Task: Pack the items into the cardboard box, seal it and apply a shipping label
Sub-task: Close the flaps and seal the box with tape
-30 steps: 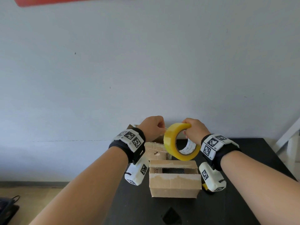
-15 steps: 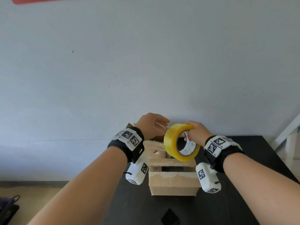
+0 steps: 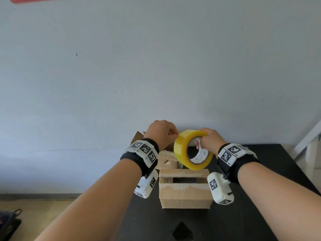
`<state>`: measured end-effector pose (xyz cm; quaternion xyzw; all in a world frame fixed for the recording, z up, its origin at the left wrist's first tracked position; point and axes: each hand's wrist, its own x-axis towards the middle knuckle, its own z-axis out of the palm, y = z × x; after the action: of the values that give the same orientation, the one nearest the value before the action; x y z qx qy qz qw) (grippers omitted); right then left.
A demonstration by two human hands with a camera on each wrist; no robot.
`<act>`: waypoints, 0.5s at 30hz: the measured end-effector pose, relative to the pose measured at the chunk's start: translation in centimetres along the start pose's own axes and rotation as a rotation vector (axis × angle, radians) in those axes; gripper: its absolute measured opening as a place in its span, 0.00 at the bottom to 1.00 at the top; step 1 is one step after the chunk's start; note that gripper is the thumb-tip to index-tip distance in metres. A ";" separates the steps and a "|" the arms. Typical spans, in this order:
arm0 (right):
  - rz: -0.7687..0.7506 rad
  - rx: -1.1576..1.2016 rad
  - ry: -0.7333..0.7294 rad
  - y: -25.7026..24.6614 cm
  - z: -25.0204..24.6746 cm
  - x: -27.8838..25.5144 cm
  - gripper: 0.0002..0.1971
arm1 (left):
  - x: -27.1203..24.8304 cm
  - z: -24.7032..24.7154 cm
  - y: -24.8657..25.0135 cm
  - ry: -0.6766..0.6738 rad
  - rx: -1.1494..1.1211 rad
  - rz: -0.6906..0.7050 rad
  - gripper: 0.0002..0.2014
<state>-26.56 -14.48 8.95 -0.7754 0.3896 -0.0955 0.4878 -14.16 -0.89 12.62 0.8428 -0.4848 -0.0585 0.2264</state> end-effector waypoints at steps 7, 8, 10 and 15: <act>0.003 -0.011 -0.001 -0.3 0.1 -0.2 0.13 | -0.2 0.4 0.5 -0.018 0.218 0.040 0.10; 0.001 -0.019 -0.001 -0.3 0.1 -0.2 0.13 | -0.2 0.4 0.6 -0.028 0.250 0.056 0.10; -0.002 -0.038 0.007 -0.2 0.2 -0.1 0.13 | -0.3 0.6 0.6 -0.060 0.280 0.076 0.10; 0.010 -0.052 0.049 -0.1 0.0 0.0 0.13 | -0.5 0.6 0.8 -0.171 0.013 0.019 0.05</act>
<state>-26.56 -14.45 9.02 -0.7833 0.4074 -0.1018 0.4585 -15.27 -1.00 12.42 0.8315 -0.5108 -0.1249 0.1793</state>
